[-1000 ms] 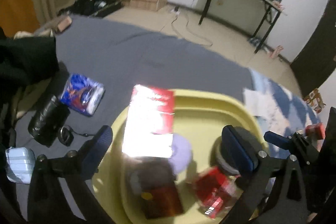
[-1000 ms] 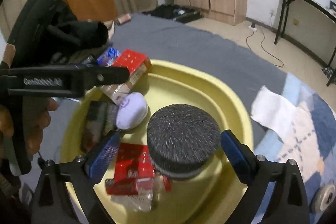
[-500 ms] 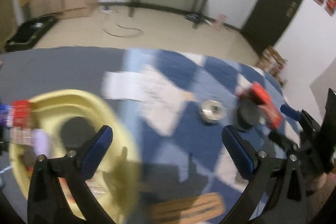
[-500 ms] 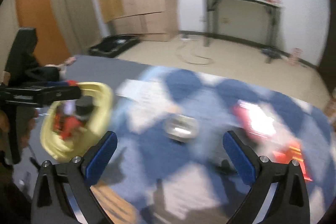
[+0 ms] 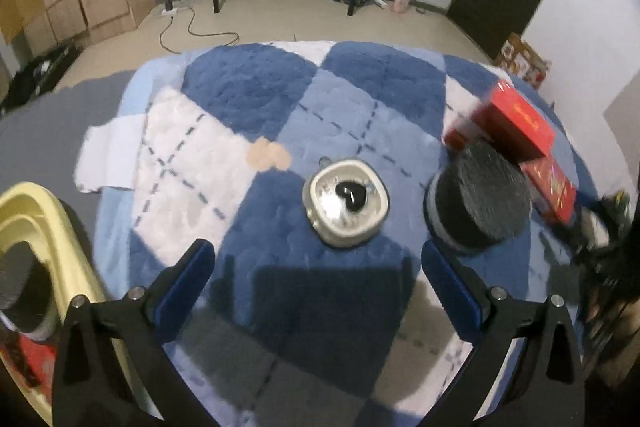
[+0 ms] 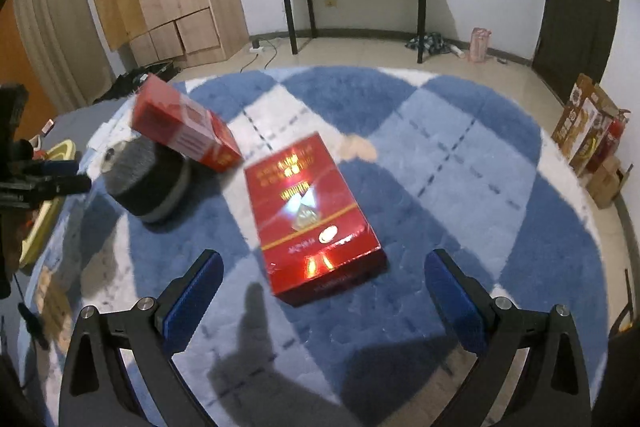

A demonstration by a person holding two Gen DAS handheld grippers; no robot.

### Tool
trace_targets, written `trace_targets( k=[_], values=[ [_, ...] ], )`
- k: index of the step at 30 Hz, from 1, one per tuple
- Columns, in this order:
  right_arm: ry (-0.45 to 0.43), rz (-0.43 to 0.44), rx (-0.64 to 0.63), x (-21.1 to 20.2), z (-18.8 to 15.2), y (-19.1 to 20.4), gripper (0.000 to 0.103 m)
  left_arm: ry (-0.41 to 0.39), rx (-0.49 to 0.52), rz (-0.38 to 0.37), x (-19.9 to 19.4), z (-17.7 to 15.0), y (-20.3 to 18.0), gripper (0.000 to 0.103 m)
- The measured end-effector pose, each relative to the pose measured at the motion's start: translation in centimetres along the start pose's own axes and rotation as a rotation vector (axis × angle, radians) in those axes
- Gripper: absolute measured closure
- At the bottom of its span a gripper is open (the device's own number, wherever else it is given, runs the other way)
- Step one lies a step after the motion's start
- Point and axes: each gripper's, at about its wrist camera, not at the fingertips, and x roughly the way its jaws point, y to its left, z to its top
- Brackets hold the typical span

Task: Organize rigid objects
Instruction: 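Grasp the silver tin with left tool while right tool grasps red box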

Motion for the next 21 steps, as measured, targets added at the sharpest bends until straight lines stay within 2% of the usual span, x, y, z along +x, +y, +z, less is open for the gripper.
trace_targets(
  k=[3, 6, 9, 10, 11, 12, 16, 21],
  values=[
    [-0.031, -0.022, -0.018, 0.8, 0.7, -0.8, 0.000, -0.009, -0.032, -0.004, 1.5, 0.5, -0.4, 0.006],
    [-0.054, -0.054, -0.010, 2.0, 0.5, -0.9, 0.001, -0.005, -0.092, 0.002, 2.7, 0.7, -0.7, 0.019],
    [-0.069, -0.112, -0.017, 2.8, 0.6, -0.3, 0.012, -0.034, -0.133, 0.060, 3.3, 0.5, -1.0, 0.037],
    [-0.071, -0.124, -0.022, 3.0, 0.6, -0.1, 0.019, -0.044, -0.143, 0.063, 3.3, 0.4, -1.0, 0.044],
    [-0.075, -0.141, -0.026, 3.1, 0.6, 0.1, 0.031, -0.061, -0.160, 0.061, 3.1, 0.3, -1.0, 0.052],
    [-0.079, -0.148, -0.027, 3.0, 0.6, 0.2, 0.036, -0.066, -0.166, 0.063, 3.0, 0.3, -1.0, 0.052],
    [-0.099, -0.126, -0.006, 2.4, 0.5, -0.2, 0.040, -0.070, -0.161, 0.057, 2.4, -0.1, -0.8, 0.052],
    [-0.141, -0.111, -0.004, 0.4, 0.6, -0.3, 0.043, -0.092, -0.149, 0.044, -0.6, -0.9, 0.1, 0.052]
  ],
)
